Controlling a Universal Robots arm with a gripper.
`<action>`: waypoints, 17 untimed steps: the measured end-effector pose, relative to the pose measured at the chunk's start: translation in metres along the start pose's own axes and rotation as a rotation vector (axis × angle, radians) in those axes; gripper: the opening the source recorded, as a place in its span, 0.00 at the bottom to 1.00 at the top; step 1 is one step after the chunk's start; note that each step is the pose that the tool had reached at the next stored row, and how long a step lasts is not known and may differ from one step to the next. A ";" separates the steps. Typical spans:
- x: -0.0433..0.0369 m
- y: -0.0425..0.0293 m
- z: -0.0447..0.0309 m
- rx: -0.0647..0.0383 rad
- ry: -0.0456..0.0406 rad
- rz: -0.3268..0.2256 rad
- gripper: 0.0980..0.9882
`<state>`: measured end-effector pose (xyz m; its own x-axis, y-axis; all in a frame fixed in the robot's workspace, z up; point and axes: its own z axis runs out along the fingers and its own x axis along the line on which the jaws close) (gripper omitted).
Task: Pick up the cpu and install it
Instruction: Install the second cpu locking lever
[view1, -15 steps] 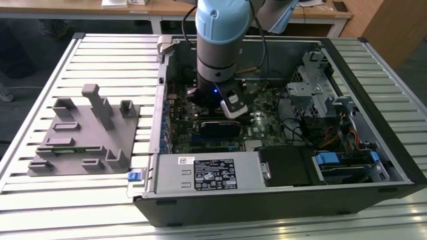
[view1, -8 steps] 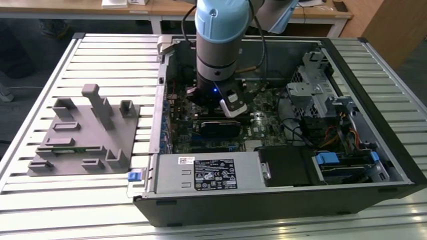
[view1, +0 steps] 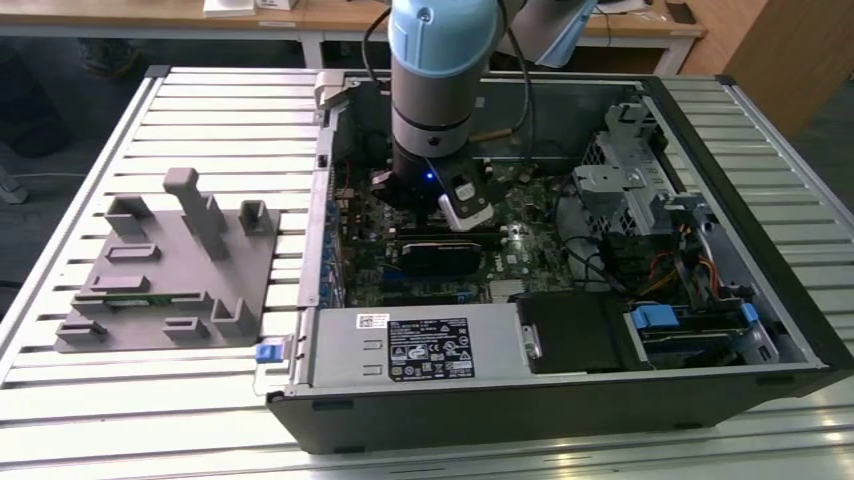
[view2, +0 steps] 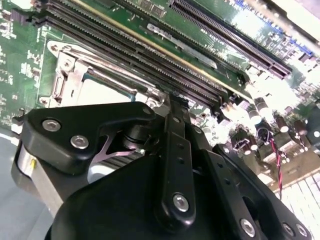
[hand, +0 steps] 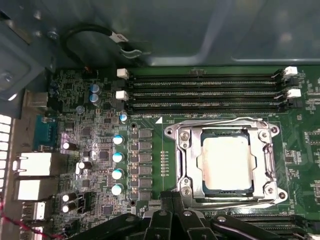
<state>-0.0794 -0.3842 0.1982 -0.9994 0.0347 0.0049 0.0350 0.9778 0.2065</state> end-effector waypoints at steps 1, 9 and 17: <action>0.0001 0.0004 -0.0021 0.000 0.0001 0.000 0.01; 0.0002 0.0038 -0.0179 -0.003 0.0002 0.000 0.01; 0.0002 0.0053 -0.0249 -0.004 0.0000 0.000 0.01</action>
